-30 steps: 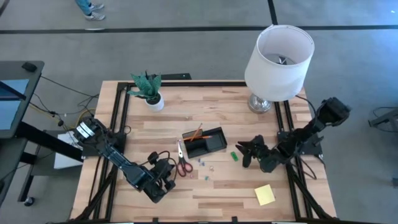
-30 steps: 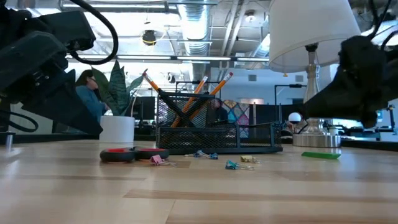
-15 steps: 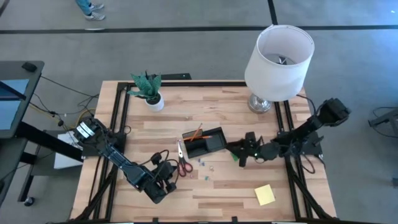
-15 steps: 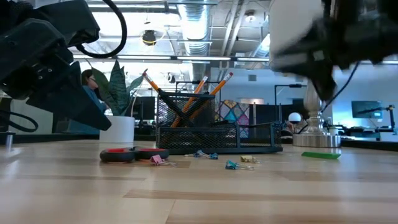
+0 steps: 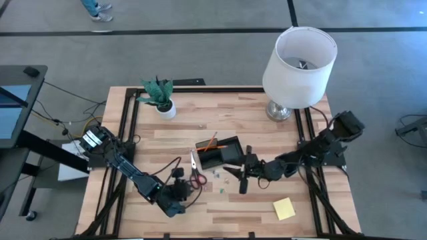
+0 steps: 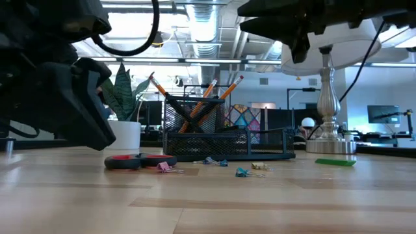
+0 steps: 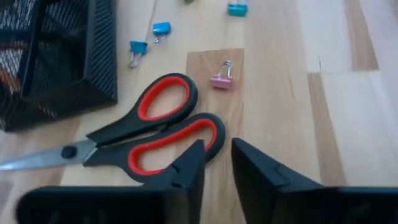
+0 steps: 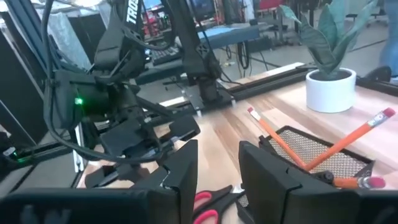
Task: Pick and place office supplies into organizer
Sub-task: Put the black scissors into the black desk organizer
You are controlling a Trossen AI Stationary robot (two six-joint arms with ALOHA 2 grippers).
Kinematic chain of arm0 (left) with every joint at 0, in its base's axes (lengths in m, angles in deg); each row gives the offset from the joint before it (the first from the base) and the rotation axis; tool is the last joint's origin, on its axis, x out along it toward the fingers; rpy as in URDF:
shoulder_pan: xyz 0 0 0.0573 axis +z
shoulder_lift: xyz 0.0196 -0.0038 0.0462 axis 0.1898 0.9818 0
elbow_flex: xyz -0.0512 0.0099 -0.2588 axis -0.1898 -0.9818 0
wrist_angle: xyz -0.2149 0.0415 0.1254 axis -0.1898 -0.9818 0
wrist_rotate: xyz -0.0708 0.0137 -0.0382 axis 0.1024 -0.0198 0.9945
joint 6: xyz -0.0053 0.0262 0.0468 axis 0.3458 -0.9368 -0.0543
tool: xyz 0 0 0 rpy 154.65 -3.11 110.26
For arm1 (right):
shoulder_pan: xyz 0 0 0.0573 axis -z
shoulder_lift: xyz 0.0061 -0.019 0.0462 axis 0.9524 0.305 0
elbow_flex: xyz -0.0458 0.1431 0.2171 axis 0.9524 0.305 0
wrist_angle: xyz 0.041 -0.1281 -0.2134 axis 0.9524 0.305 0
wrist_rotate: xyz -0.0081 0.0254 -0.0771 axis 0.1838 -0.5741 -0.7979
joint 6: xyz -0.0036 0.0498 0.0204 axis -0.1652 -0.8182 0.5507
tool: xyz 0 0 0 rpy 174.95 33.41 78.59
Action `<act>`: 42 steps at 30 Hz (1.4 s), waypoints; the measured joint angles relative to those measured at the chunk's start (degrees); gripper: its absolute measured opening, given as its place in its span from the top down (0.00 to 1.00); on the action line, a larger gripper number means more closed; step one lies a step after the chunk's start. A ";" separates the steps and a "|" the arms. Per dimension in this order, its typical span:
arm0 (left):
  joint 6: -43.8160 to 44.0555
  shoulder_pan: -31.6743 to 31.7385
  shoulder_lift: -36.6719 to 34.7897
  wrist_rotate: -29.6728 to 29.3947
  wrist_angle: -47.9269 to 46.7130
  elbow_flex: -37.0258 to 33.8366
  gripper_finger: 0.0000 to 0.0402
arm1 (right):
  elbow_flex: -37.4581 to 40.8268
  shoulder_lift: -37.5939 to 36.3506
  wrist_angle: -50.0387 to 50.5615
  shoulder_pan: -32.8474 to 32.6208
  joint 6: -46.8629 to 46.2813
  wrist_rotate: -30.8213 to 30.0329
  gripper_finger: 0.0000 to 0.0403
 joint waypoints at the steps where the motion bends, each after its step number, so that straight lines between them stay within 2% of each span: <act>1: -1.22 0.00 0.00 0.00 -0.03 0.00 0.76 | -0.14 -0.60 1.00 0.00 0.00 0.00 0.72; 7: -6.46 0.25 0.00 2.25 -0.40 0.00 0.62 | -0.15 -1.87 4.03 0.00 0.00 0.00 0.72; 12: -8.03 1.62 0.20 3.54 0.29 0.00 0.56 | -0.15 -1.86 4.16 0.57 0.00 0.01 0.72; 15: -10.04 3.04 1.36 3.97 0.86 0.00 0.56 | -0.15 -1.86 4.12 0.99 0.00 0.00 0.72; 21: -11.23 5.80 3.58 10.31 5.65 0.22 0.56 | -0.13 -1.86 4.14 1.49 0.00 0.00 0.72; 32: -9.83 7.03 3.80 12.13 6.79 0.15 0.56 | -0.11 -1.82 5.29 1.51 0.00 0.00 0.72; 37: -8.20 9.59 4.38 17.81 7.13 0.15 0.56 | -0.11 -1.82 5.27 1.51 -0.02 0.00 0.72; 42: -5.50 11.49 4.48 19.30 6.92 0.15 0.56 | -0.11 -1.82 5.27 1.43 -0.59 0.02 0.72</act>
